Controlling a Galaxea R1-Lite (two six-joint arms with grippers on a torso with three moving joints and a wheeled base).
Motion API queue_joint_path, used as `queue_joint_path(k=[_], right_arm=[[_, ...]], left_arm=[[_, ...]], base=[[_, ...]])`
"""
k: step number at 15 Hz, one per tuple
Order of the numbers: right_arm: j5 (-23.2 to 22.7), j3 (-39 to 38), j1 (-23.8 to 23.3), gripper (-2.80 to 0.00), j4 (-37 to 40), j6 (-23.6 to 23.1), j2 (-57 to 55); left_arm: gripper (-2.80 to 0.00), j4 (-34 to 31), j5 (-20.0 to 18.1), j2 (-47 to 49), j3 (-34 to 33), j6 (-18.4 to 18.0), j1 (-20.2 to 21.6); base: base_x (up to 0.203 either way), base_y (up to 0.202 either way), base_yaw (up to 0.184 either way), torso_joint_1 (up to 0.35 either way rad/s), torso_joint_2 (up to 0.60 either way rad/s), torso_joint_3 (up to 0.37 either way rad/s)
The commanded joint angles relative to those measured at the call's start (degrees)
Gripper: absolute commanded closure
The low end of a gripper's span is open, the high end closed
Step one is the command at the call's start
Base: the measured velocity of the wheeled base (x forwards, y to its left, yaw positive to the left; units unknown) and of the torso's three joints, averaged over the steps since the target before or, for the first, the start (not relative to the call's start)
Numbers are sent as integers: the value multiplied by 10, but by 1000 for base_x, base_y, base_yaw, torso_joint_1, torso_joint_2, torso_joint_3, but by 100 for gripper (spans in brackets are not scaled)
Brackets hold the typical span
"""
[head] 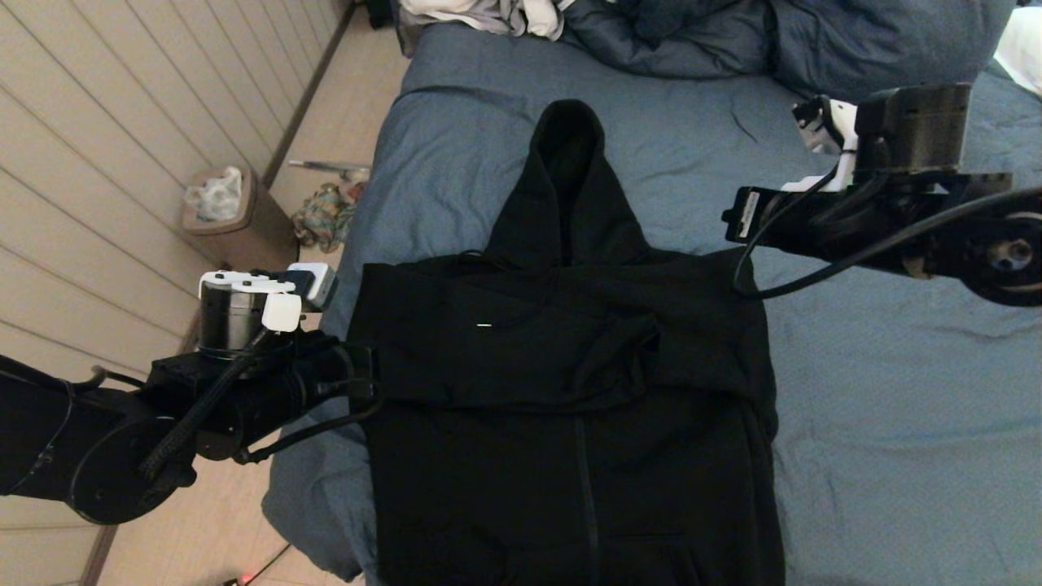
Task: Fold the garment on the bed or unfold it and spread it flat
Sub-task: Unfold the black sweatshirt
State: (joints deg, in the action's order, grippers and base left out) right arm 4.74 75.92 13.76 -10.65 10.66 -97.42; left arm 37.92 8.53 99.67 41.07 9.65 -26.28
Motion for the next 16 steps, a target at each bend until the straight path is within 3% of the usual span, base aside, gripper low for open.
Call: queue_joint_path(k=[1,4,6,7,10,16], right_arm=[[1,-10,38,0,-1,-5,-10],[21,-4,112,0,4,6,-49],[110,4,149,0,1,9,-90],[119,32,156,0,8,7,-107],[109,130,184,0,92,1,-174],[87,280,269,0,132,-14,-320]], left_arm=[[0,2,1,2,2,2,0],[0,1,1,-2,3,8,0],[0,-2,1,-2,11,21,0],[0,-5,2,-4,13,33,0],[0,-6,0,4,14,34,-1],[0,-3,-1,30,17,35,0]], base=[[0,0,0,0,0,0],[0,0,0,0,0,0],[0,0,0,0,0,0],[0,0,0,0,0,0],[0,0,0,0,0,0],[0,0,0,0,0,0]])
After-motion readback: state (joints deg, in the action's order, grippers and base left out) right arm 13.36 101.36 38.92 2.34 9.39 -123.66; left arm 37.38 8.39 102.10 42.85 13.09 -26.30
